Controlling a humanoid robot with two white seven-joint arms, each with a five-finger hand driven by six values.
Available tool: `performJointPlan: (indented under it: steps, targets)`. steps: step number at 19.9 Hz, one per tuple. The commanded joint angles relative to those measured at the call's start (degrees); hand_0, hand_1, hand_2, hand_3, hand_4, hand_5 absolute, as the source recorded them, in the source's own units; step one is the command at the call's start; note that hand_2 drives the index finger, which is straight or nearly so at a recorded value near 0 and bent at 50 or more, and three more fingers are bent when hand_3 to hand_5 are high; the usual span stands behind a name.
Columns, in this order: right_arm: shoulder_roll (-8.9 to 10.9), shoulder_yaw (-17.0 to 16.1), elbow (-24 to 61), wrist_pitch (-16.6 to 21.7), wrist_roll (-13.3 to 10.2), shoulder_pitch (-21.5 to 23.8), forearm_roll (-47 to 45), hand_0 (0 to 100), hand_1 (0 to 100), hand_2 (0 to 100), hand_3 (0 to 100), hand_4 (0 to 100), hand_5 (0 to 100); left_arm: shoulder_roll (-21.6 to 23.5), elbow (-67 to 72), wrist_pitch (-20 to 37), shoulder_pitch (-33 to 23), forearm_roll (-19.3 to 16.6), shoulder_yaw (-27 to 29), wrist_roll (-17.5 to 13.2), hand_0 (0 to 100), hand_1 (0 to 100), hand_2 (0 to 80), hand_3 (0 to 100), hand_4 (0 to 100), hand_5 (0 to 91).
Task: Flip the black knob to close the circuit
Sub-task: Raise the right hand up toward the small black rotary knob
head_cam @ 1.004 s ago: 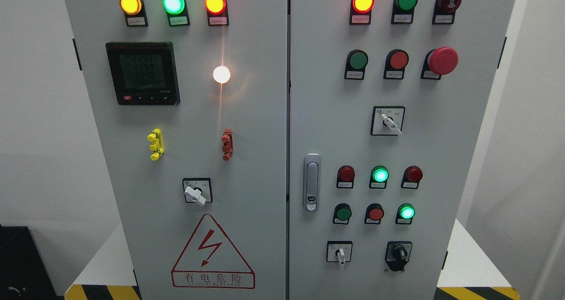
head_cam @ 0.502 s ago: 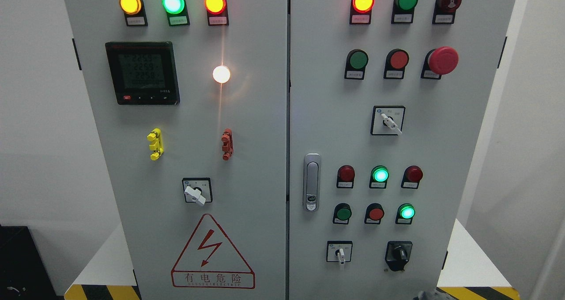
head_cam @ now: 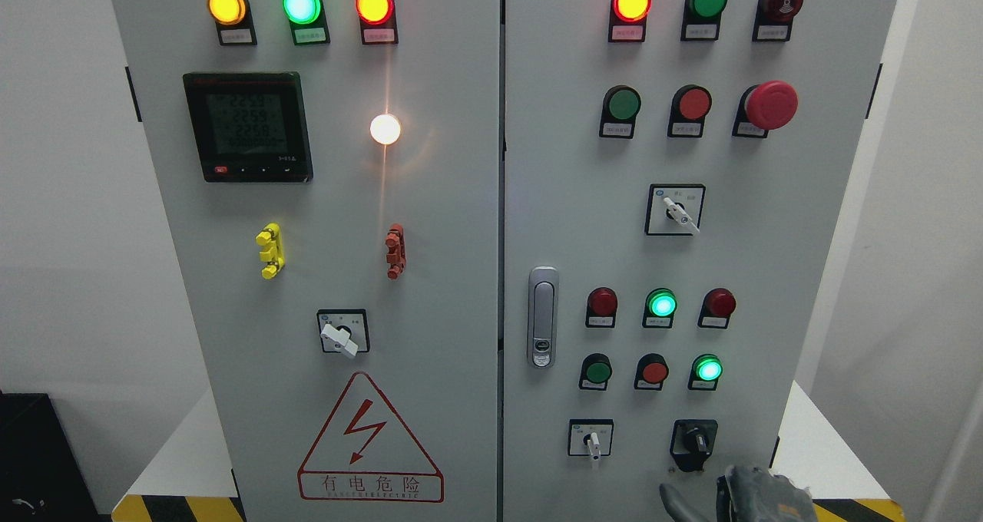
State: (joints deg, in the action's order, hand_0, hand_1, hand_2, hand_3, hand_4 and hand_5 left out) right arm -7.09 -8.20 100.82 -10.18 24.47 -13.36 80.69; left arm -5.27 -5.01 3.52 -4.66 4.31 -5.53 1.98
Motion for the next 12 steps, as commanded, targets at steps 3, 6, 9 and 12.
performJointPlan:
  steps: [3,6,9,12]
  targets:
    - [0.15,-0.42,-1.94,-1.07,0.14,-2.81,2.36,0,0,90,100,91,89,0.0,0.0,0.0,0.0,0.0,0.0,0.04,12,56,0.0,0,0,0.0]
    - [0.15,-0.42,-2.38,-1.25,0.05,-3.6,2.45,0,0,90,100,91,89,0.0,0.0,0.0,0.0,0.0,0.0,0.04,12,56,0.0,0,0,0.0]
    - [0.32,-0.42,-3.08,-1.34,-0.21,-3.96,3.42,0,0,90,100,91,88,0.0,0.0,0.0,0.0,0.0,0.0,0.04,12,56,0.0,0,0,0.0]
    - [0.5,-0.85,-3.69,-1.34,-0.3,-3.96,3.86,0,0,89,100,91,88,0.0,0.0,0.0,0.0,0.0,0.0,0.04,12,56,0.0,0,0,0.0]
